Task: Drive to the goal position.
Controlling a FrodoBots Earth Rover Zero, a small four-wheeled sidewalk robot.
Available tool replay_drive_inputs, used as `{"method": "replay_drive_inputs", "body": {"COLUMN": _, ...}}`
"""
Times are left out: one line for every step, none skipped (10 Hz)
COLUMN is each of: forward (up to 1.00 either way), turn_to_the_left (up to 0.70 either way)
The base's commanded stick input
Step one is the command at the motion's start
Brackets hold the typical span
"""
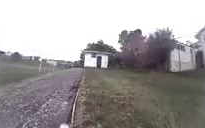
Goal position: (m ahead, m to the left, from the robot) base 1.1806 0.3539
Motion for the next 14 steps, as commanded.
{"method": "replay_drive_inputs", "body": {"forward": 1.00, "turn_to_the_left": 0.00}}
{"method": "replay_drive_inputs", "body": {"forward": 1.00, "turn_to_the_left": 0.00}}
{"method": "replay_drive_inputs", "body": {"forward": 1.00, "turn_to_the_left": 0.00}}
{"method": "replay_drive_inputs", "body": {"forward": 1.00, "turn_to_the_left": 0.00}}
{"method": "replay_drive_inputs", "body": {"forward": 1.00, "turn_to_the_left": 0.00}}
{"method": "replay_drive_inputs", "body": {"forward": 1.00, "turn_to_the_left": 0.00}}
{"method": "replay_drive_inputs", "body": {"forward": 1.00, "turn_to_the_left": 0.00}}
{"method": "replay_drive_inputs", "body": {"forward": 1.00, "turn_to_the_left": 0.00}}
{"method": "replay_drive_inputs", "body": {"forward": 1.00, "turn_to_the_left": 0.00}}
{"method": "replay_drive_inputs", "body": {"forward": 1.00, "turn_to_the_left": -0.22}}
{"method": "replay_drive_inputs", "body": {"forward": 1.00, "turn_to_the_left": -0.32}}
{"method": "replay_drive_inputs", "body": {"forward": 1.00, "turn_to_the_left": 0.00}}
{"method": "replay_drive_inputs", "body": {"forward": 1.00, "turn_to_the_left": 0.00}}
{"method": "replay_drive_inputs", "body": {"forward": 1.00, "turn_to_the_left": 0.00}}
